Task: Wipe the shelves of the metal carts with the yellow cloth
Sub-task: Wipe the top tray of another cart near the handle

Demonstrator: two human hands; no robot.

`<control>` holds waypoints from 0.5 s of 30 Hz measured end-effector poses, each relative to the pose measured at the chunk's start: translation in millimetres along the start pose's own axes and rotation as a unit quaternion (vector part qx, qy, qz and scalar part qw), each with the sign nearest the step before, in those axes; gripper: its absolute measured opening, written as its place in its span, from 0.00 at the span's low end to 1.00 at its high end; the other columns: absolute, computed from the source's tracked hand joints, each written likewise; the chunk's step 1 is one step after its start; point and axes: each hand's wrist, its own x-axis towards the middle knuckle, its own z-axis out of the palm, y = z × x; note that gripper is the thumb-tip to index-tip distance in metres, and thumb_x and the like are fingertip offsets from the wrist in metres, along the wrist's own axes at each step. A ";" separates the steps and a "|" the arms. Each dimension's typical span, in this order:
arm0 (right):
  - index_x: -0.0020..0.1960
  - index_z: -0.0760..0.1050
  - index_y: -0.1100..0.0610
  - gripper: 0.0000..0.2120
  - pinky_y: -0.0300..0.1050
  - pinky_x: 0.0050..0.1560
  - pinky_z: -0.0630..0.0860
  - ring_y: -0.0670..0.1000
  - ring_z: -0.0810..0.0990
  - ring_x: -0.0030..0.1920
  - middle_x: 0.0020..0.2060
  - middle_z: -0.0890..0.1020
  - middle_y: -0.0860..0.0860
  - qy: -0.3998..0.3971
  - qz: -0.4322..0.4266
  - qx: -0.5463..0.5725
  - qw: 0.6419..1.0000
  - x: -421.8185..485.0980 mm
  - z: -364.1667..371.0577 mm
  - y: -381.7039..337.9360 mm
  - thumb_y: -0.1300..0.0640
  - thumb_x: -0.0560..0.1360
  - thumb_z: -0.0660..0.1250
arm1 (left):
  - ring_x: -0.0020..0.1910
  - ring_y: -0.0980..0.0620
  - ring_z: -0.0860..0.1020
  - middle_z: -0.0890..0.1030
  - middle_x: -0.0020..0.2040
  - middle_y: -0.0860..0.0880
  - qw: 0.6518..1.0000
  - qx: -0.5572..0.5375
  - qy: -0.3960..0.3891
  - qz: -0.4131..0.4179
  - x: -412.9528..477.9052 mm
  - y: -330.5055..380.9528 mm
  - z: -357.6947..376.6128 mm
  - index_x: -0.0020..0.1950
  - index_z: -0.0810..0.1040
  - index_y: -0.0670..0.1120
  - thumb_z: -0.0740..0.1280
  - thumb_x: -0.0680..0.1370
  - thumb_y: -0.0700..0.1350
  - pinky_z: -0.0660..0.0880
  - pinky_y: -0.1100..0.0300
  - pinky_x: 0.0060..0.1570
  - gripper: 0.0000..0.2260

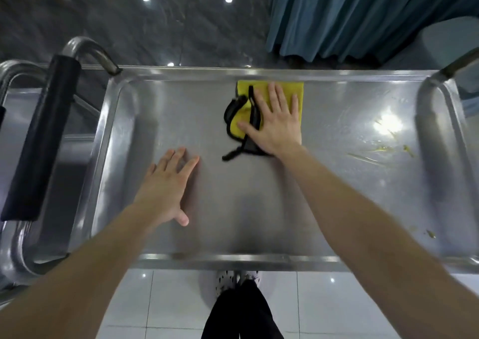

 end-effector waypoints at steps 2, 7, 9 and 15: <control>0.88 0.50 0.45 0.44 0.68 0.83 0.44 0.55 0.43 0.87 0.87 0.48 0.54 0.004 -0.012 0.009 1.000 -71.7 3.1 -6.3 0.21 0.79 0.48 | 0.87 0.39 0.44 0.39 0.88 0.44 1.000 -0.003 -0.001 -0.001 -2.1 1.2 -3.1 0.87 0.40 0.55 0.89 0.53 0.63 0.58 0.37 0.83 0.76; 0.87 0.49 0.44 0.43 0.69 0.83 0.49 0.53 0.43 0.87 0.87 0.46 0.51 -0.036 -0.055 0.012 0.998 -250.9 8.4 -9.3 0.24 0.81 0.55 | 0.87 0.38 0.45 0.40 0.87 0.43 1.000 -0.001 -0.007 0.003 -6.3 4.1 -10.6 0.87 0.41 0.54 0.88 0.54 0.63 0.59 0.37 0.82 0.75; 0.87 0.49 0.43 0.43 0.68 0.83 0.50 0.53 0.42 0.87 0.87 0.46 0.50 -0.046 -0.043 0.013 0.998 -266.9 7.9 -0.1 0.23 0.80 0.55 | 0.87 0.38 0.45 0.40 0.87 0.43 1.000 0.002 -0.007 0.002 -7.4 5.9 -11.4 0.87 0.41 0.54 0.88 0.55 0.64 0.60 0.37 0.81 0.75; 0.87 0.54 0.41 0.43 0.66 0.83 0.47 0.52 0.46 0.87 0.87 0.52 0.50 0.001 -0.001 -0.006 1.000 -113.6 4.6 40.8 0.21 0.78 0.54 | 0.87 0.38 0.45 0.40 0.87 0.42 1.000 0.005 0.005 0.010 -2.6 6.0 -4.6 0.87 0.40 0.54 0.88 0.55 0.64 0.59 0.38 0.82 0.75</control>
